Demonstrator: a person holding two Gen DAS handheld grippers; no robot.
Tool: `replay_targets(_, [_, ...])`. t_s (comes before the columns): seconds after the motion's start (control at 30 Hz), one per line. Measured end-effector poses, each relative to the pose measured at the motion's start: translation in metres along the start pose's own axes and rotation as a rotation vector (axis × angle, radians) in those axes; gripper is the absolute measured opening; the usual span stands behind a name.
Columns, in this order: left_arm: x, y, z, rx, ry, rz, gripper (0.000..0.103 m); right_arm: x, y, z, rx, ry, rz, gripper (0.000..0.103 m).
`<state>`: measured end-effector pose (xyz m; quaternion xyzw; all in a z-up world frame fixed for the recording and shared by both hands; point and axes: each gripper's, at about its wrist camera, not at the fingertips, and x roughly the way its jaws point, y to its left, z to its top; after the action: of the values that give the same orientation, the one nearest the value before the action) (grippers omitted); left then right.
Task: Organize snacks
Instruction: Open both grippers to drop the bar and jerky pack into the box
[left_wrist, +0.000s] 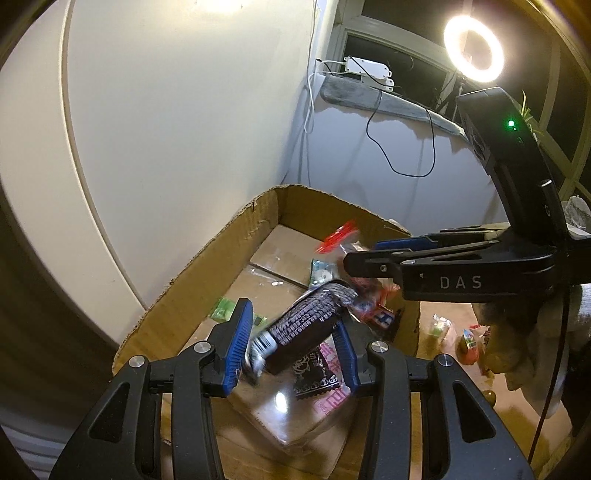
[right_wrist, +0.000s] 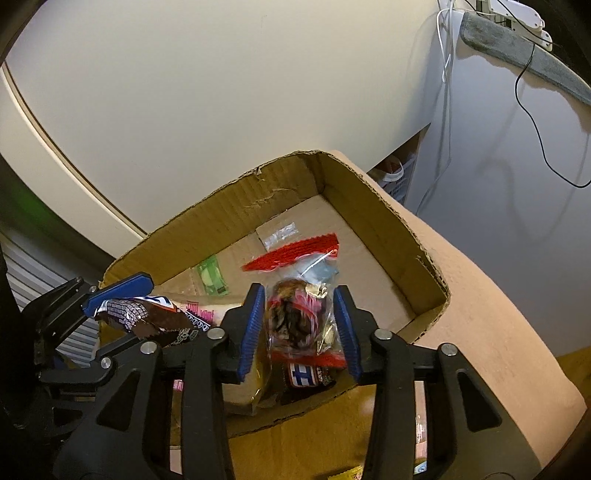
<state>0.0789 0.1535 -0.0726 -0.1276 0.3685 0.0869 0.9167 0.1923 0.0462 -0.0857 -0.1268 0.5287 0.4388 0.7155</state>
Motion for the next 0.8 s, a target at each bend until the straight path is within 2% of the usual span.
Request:
replay_targets(0.07, [-0.001, 0.000, 0.000, -0.001, -0.003, 0.005, 0.048, -0.001, 0.000, 0.001, 0.000, -0.007, -0.004, 0.062])
replay_targets(0.1, [-0.002, 0.000, 0.000, -0.001, -0.007, 0.010, 0.058, -0.002, 0.000, 0.001, -0.003, -0.014, -0.008, 0.066])
replay_targets(0.2, [-0.004, 0.001, 0.000, -0.002, -0.016, 0.012, 0.060, -0.006, 0.002, 0.000, -0.012, -0.024, -0.014, 0.072])
replay_targets(0.53, [-0.018, -0.007, 0.000, 0.009, -0.045, -0.002, 0.060, -0.027, -0.001, -0.006, -0.015, -0.056, -0.033, 0.072])
replay_targets(0.8, [-0.036, -0.025, -0.006, 0.026, -0.073, -0.039, 0.060, -0.056, -0.012, -0.024, -0.001, -0.083, -0.065, 0.072])
